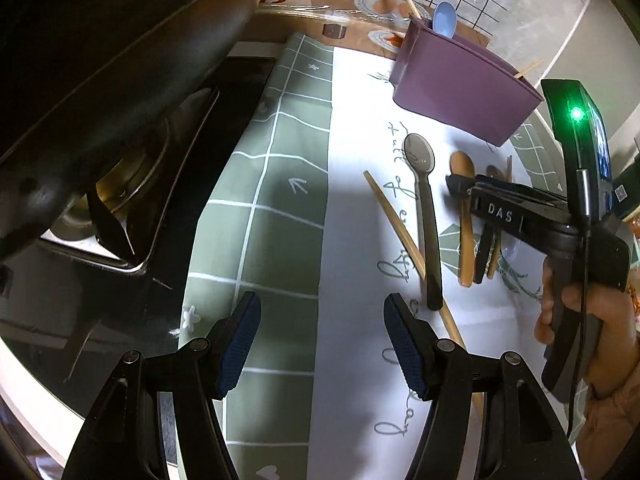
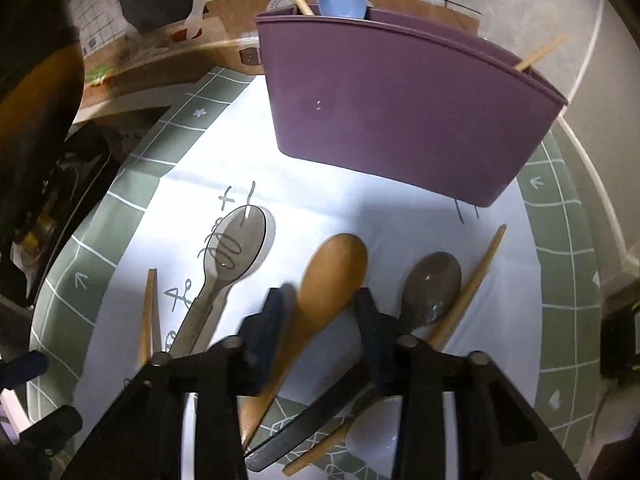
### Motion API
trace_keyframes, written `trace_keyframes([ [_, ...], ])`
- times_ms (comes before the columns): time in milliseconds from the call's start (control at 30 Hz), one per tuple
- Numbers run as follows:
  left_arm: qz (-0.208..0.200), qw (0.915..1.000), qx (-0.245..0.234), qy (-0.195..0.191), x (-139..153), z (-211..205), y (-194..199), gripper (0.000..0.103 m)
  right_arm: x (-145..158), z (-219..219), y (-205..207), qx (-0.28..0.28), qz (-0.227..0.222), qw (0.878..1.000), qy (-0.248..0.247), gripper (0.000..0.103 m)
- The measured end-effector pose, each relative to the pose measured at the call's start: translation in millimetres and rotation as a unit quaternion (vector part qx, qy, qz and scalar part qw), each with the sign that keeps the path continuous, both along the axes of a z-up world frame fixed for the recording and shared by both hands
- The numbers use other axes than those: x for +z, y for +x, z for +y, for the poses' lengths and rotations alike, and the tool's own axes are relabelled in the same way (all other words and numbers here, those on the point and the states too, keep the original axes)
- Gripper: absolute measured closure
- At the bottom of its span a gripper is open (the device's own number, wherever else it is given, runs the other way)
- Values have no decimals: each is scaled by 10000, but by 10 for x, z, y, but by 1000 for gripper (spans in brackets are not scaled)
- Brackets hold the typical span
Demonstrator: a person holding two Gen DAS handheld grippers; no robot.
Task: Organize utensils
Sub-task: 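Lower the right tool onto the wooden spoon and close on it while the left tool grasps a metal spoon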
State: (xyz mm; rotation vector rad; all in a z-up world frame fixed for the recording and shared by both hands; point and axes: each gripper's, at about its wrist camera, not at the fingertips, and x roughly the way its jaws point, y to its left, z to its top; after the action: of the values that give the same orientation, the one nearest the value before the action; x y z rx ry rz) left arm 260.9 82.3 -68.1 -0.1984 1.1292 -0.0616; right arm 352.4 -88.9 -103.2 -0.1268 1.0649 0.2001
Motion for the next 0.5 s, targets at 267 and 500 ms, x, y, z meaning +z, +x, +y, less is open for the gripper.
trace_keyframes([
  [267,-91,9989,-442,-150,92,-230,170,38,138,-337,-160,-33,124,9984,547,83],
  [500,-82,9930,-1106,-401,178,-560,814,39,337,-681,-456,-66,15,9976,685,83],
])
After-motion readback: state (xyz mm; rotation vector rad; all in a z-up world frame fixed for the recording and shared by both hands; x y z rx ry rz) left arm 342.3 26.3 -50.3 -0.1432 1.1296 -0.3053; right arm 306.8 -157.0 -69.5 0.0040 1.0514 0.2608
